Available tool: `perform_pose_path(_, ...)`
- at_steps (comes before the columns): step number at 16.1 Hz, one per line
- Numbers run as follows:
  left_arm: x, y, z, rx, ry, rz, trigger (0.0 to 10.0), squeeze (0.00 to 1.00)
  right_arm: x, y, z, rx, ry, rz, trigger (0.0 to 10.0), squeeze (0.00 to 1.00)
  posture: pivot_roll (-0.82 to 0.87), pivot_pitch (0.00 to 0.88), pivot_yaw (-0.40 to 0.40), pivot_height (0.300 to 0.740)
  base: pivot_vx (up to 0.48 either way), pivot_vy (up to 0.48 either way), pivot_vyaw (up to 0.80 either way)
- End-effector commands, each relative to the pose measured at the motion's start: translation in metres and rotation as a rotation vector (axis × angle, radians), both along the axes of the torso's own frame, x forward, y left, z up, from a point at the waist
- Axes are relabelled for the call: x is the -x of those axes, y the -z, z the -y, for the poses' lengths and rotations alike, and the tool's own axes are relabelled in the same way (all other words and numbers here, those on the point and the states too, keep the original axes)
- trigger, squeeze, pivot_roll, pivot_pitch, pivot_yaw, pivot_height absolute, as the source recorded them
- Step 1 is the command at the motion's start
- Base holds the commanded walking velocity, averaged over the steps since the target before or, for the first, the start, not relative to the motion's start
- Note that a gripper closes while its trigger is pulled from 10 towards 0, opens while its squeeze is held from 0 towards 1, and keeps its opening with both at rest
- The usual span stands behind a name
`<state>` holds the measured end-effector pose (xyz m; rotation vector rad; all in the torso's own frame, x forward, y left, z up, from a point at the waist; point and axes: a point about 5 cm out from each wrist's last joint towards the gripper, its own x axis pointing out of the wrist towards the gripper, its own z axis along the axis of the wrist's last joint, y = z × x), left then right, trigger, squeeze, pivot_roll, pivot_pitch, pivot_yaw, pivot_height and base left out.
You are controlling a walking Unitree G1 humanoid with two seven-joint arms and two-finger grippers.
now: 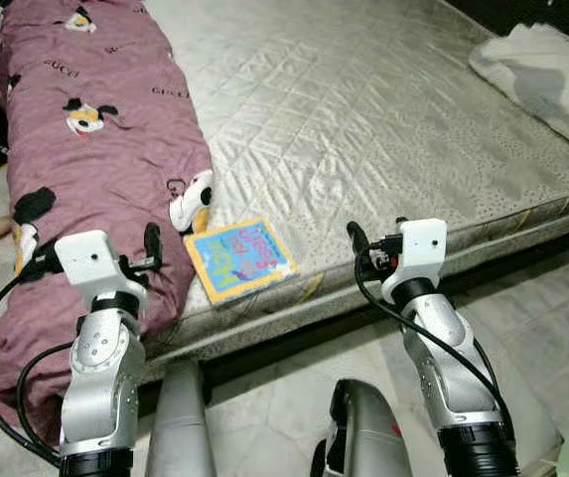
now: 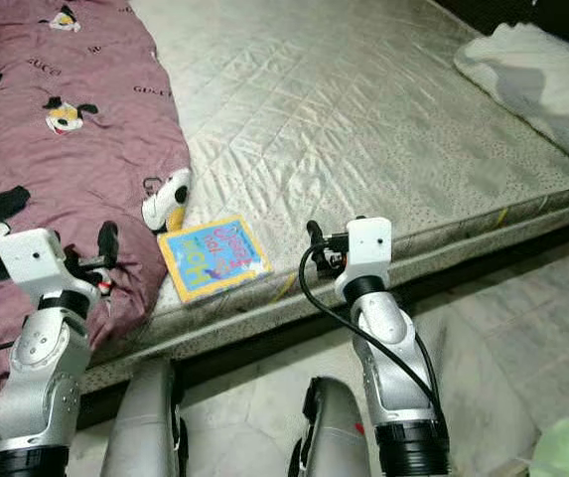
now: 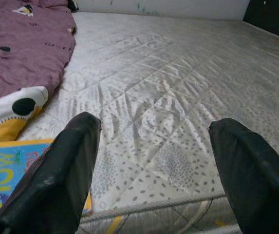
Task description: Clean up the room
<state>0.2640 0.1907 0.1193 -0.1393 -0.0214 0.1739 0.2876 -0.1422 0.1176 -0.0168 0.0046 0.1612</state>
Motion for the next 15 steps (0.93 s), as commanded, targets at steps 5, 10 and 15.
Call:
perform_pose_path(5,-0.0029,0.0008,0.0056,0.028,0.025,0.003,10.0,0.00,0.0008,0.0027,0.0065,-0.001,0.023,-0.012,10.0,0.00,-0.01,0.103,-0.084,0.558,0.000,0.000,0.00)
perform_pose_path(10,-0.0046,0.0003,0.0077,0.038,0.032,0.011,10.0,0.00,0.0006,0.0023,0.0071,-0.001,0.026,-0.007,10.0,0.00,-0.01,0.101,-0.085,0.558,0.282,0.000,0.00)
perform_pose_path(15,-0.0045,0.0002,0.0084,0.039,0.036,0.015,10.0,0.00,0.0004,0.0025,0.0076,-0.001,0.027,-0.006,10.0,0.00,-0.01,0.095,-0.084,0.558,0.288,0.000,0.00)
